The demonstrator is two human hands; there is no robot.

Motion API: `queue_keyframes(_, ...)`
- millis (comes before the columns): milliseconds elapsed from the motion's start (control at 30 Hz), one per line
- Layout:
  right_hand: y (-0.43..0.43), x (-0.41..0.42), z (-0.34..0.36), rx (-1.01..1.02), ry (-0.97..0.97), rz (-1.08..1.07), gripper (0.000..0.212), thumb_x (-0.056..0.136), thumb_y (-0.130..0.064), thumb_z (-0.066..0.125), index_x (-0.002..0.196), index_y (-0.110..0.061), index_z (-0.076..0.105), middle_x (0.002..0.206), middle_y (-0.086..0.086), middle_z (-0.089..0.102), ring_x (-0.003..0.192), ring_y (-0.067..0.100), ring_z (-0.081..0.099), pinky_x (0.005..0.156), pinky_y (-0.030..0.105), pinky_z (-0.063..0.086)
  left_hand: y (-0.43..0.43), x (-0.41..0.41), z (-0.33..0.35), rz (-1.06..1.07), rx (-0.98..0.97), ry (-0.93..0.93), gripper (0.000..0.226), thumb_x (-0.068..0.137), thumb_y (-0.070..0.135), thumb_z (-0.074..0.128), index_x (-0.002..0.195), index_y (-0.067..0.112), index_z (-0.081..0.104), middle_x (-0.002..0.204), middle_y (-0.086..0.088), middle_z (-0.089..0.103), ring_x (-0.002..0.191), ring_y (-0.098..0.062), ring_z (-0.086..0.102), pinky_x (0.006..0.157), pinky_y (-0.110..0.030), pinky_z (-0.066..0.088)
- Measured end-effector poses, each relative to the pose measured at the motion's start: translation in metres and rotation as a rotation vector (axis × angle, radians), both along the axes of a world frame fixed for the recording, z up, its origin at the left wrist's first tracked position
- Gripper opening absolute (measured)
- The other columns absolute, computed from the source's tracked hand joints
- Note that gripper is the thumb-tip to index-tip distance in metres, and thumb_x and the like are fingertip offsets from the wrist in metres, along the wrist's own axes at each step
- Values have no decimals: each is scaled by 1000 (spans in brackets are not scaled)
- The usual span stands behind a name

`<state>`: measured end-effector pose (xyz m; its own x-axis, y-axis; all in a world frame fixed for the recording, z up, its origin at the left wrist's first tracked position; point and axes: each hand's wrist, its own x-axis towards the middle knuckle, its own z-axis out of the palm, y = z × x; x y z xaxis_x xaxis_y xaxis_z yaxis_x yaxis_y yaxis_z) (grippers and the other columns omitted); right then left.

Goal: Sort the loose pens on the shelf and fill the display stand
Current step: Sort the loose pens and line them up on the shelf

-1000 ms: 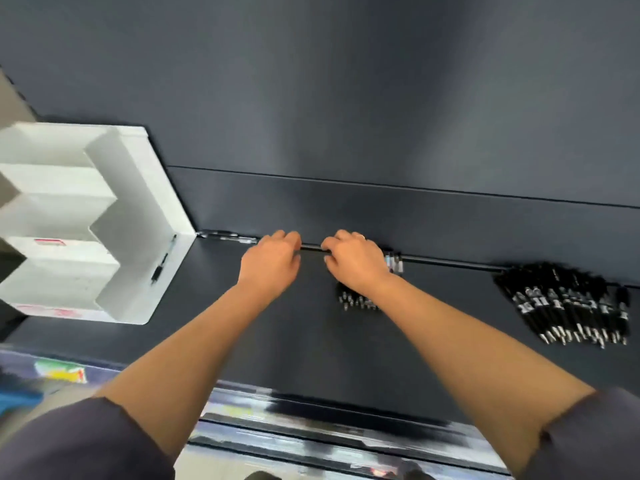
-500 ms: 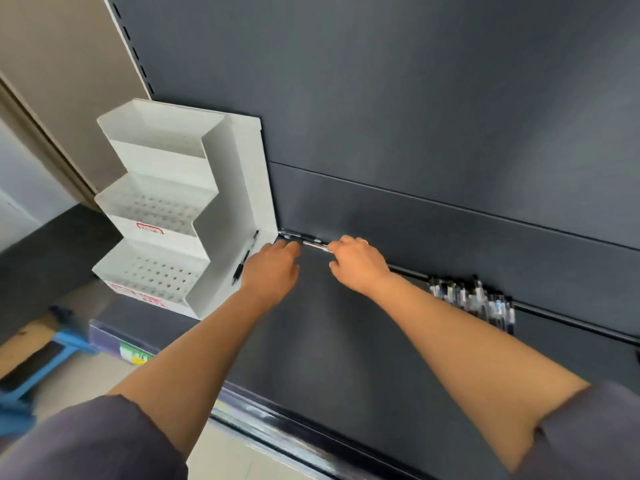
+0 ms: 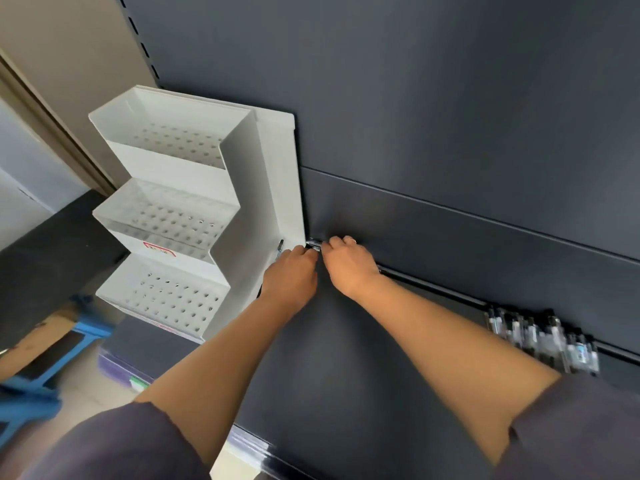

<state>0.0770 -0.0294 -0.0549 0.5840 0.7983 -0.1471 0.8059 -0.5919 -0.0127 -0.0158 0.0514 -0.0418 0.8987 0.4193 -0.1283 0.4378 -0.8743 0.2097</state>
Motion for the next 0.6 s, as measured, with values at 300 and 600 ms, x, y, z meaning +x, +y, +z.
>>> queue_keyframes(300,12,-12,-13,13,-48,-177,31,92,-2,43,121,-2,52,121,16,52,114,34,48,84,41,45,18,-6,-20,-83,74,89,29,90,8,43,117,11,51,117,-9,48,110,-29,45,71,-36,41)
queue_keyframes(600,-11,-12,-4,59,27,-366,21,93,-14,52,113,-8,54,113,11,62,104,33,59,68,35,41,12,-12,-23,-186,16,70,38,87,6,43,124,13,47,122,-10,46,111,-30,43,79,-39,44)
